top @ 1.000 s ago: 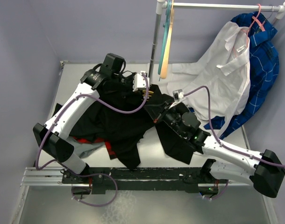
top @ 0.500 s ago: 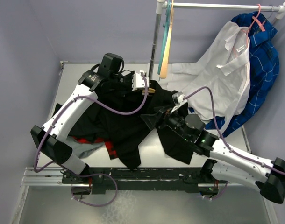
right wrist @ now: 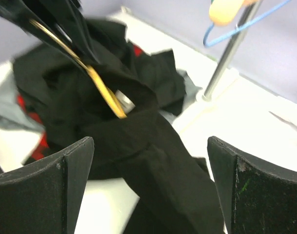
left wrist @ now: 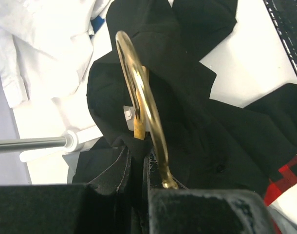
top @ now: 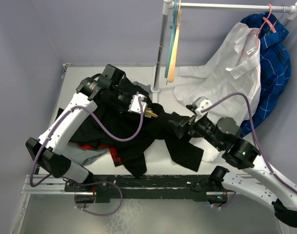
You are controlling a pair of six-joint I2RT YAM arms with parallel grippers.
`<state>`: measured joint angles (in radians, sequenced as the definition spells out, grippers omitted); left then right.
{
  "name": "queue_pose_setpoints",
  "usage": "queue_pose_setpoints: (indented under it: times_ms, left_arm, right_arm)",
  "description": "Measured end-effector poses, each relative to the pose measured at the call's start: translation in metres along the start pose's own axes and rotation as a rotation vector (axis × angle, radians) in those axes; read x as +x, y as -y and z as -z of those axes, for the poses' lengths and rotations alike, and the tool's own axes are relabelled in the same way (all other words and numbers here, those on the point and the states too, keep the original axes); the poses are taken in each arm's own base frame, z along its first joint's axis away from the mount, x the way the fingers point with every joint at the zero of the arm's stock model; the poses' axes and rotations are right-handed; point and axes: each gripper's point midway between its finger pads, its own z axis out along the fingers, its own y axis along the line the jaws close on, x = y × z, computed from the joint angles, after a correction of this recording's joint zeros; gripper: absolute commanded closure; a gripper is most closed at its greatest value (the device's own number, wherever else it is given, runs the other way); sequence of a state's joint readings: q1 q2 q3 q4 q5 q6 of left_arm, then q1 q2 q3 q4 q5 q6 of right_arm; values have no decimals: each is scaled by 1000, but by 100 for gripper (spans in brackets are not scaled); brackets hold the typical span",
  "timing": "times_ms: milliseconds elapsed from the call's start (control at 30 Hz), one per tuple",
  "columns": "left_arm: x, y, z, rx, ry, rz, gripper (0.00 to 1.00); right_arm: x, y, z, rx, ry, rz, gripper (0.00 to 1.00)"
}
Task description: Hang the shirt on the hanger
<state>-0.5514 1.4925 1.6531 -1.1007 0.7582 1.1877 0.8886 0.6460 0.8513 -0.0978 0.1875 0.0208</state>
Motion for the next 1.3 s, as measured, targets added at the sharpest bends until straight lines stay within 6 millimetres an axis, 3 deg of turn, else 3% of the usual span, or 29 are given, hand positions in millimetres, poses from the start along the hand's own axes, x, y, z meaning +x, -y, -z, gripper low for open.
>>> queue_pose_setpoints:
  times_ms: [233,467,533,733,900,1000,1233,1300]
  left_arm:
    - [-6,17,9,40,6,-81,100]
    - [-11,30,15,77,22,-128,100]
    - [-12,32,15,88,26,-136,100]
    - [-14,36,16,103,40,-156,100]
    - [-22,35,20,102,56,-174,100]
    - [-26,33,22,94,61,-187,100]
    - [-26,28,19,91,68,-192,100]
    - [-25,25,18,88,68,-194,100]
  right_arm:
    - [61,9,-1,-106,-287,100,5]
    - [96,-16,-7,-271,-433,81,25]
    - [104,-22,-11,-303,-465,64,26]
    - [119,-31,-21,-346,-509,31,38]
    - [121,-36,-30,-368,-507,9,38]
    - [120,-41,-32,-390,-497,-4,43]
    - [116,-51,-34,-437,-474,-39,95]
    - [118,-53,-33,-455,-476,-38,100]
